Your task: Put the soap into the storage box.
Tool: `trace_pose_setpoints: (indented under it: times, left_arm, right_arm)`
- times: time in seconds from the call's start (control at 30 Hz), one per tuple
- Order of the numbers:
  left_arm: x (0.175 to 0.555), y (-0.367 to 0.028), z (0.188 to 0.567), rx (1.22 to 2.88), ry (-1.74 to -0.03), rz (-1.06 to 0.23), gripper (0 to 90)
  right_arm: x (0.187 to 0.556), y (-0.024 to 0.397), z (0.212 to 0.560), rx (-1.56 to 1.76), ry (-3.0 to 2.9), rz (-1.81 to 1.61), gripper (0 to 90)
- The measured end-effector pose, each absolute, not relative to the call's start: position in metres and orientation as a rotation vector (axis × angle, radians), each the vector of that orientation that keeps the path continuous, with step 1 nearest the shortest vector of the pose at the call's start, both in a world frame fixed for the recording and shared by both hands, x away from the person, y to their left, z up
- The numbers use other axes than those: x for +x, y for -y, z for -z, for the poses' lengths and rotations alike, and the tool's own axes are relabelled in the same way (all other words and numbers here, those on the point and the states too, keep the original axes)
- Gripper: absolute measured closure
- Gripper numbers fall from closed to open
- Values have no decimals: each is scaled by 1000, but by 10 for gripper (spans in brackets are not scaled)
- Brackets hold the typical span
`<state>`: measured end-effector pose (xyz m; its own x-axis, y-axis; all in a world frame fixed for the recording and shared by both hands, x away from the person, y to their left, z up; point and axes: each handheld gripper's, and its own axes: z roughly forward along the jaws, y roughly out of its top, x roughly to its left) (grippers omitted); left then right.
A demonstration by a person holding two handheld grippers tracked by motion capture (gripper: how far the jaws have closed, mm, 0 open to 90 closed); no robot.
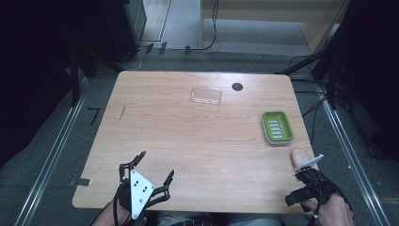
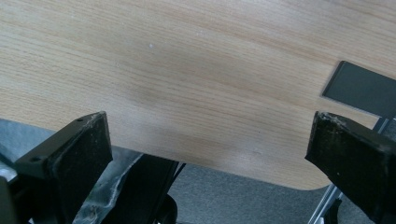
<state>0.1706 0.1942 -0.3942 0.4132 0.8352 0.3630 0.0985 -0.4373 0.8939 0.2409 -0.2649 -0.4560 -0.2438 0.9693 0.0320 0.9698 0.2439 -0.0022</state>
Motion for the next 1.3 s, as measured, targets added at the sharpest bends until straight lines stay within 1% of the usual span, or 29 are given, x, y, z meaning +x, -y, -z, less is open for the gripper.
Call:
trace_pose_setpoints:
  times: [0.1,0.3,0.47,0.6,1.3]
  left_arm:
    - [172,-193,394,1828,-800,-1079,99]
    - [168,-194,394,1815,-799,-1093,99]
    - [168,-194,394,1835,-798,-1091,99]
    - [167,-196,394,1812,-823,-1090,99]
    - [170,-193,394,1826,-809,-1082,99]
  right_arm:
    - [240,266,457,-1917,2456,31,2]
    - [239,265,455,-1906,2490,34,2]
    - [243,262,454,-1883,2530,36,2]
    - [246,263,450,-1897,2540,37,1]
    - [269,273,441,-1928,2552,87,0]
